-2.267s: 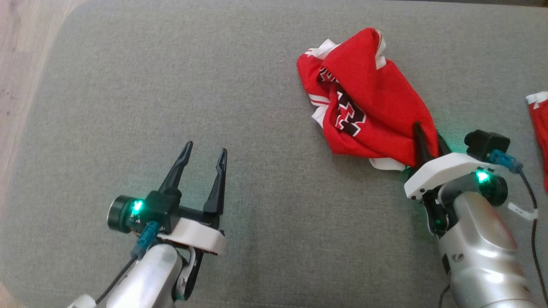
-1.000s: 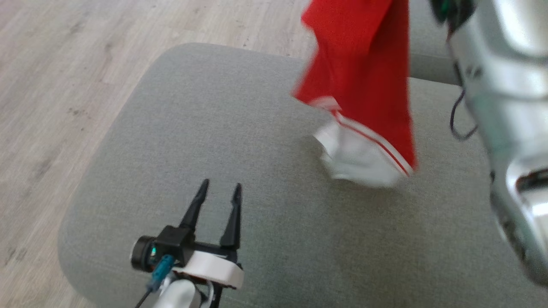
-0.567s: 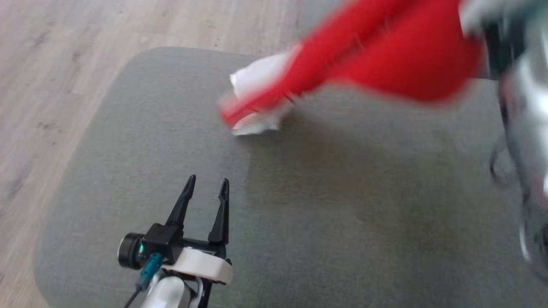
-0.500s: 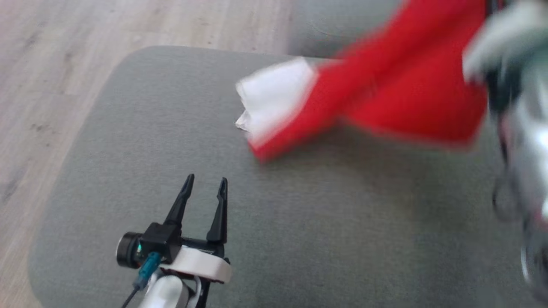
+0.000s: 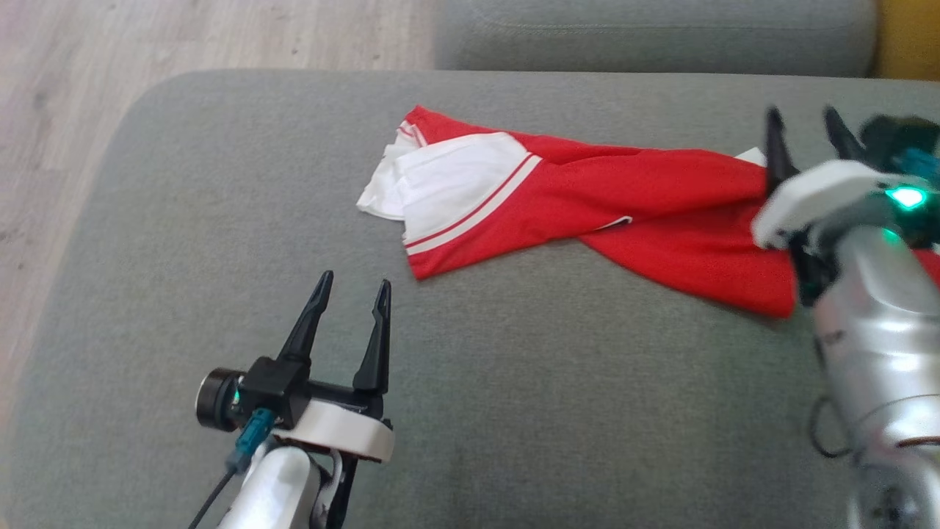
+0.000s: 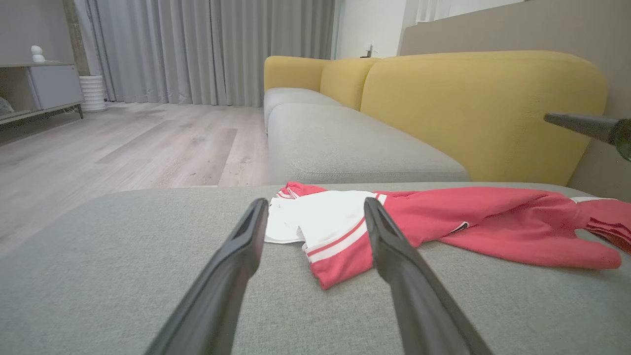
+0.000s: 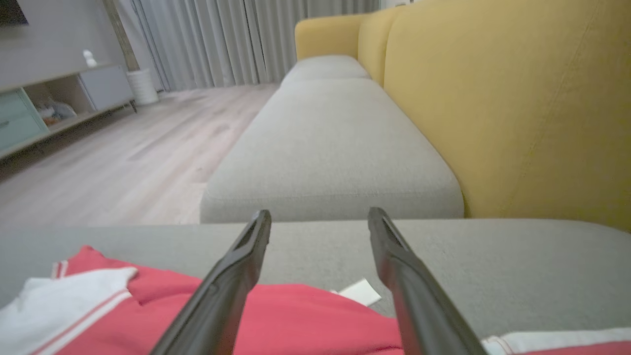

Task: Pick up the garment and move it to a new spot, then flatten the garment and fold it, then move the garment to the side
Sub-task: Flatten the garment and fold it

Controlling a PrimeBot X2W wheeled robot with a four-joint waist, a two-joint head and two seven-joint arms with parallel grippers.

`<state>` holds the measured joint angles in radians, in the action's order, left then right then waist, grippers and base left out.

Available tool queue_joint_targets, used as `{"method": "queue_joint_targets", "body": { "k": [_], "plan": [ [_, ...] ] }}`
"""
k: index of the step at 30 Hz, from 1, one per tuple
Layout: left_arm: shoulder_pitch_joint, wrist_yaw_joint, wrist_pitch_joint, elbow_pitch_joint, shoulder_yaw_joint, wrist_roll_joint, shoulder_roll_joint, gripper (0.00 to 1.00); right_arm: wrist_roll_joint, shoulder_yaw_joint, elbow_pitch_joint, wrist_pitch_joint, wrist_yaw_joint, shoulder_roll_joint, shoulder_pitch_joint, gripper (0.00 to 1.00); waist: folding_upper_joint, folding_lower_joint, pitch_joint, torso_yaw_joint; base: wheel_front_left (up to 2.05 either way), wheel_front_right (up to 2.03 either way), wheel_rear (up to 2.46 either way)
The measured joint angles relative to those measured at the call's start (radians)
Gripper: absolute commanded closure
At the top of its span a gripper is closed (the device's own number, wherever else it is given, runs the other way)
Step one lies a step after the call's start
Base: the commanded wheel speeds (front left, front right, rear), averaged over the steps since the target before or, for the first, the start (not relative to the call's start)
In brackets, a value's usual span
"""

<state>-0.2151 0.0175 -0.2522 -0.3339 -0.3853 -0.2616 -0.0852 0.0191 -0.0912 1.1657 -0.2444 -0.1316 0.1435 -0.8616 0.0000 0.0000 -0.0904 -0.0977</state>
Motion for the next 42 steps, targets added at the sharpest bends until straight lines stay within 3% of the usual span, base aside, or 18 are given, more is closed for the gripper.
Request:
{"method": "queue_joint_targets", "body": {
  "k": [6, 7, 12, 15, 25, 34, 42],
  "plan": [
    [0.0, -0.001, 0.0, -0.002, 0.009, 0.008, 0.0, 0.0, 0.034, 0.048, -0.377, -0.007, 0.0, -0.072, 0.186, 0.0, 0.0, 0.0, 0.01, 0.048, 0.0, 0.0, 0.0],
    [0.0, -0.001, 0.0, -0.002, 0.009, 0.008, 0.0, 0.0, 0.034, 0.048, -0.377, -0.007, 0.0, -0.072, 0.186, 0.0, 0.0, 0.0, 0.01, 0.048, 0.0, 0.0, 0.0],
    [0.0, -0.009, 0.0, -0.002, 0.031, 0.008, 0.0, 0.0, 0.119, 0.074, -0.67, -0.007, 0.0, -0.074, 0.513, 0.0, 0.0, -0.0001, 0.007, 0.09, 0.0, 0.0, 0.0],
    [0.0, -0.018, 0.0, -0.002, 0.032, 0.008, 0.002, 0.0, 0.172, 0.098, -0.777, -0.007, 0.0, -0.086, 0.663, 0.0, 0.0, -0.0001, -0.003, 0.112, 0.0, 0.0, 0.0],
    [-0.073, -0.04, 0.017, -0.058, 0.037, 0.035, -0.03, 0.0, 0.185, 0.137, -0.892, -0.007, 0.0, -0.095, 0.711, 0.0, 0.0, -0.0001, -0.067, 0.188, 0.0, 0.0, 0.0],
    [-0.352, -0.032, 0.132, -0.25, 0.101, 0.022, -0.065, 0.0, 0.183, 0.127, -0.901, -0.007, 0.0, -0.096, 0.706, 0.0, 0.0, 0.0002, -0.192, 0.226, 0.0, 0.0, 0.0],
    [-0.399, -0.028, 0.172, -0.4, 0.1, 0.019, -0.077, 0.0, 0.185, 0.125, -0.907, -0.007, 0.0, -0.096, 0.682, 0.0, 0.0, 0.0002, -0.237, 0.248, 0.0, 0.0, 0.0]
  ]
}}
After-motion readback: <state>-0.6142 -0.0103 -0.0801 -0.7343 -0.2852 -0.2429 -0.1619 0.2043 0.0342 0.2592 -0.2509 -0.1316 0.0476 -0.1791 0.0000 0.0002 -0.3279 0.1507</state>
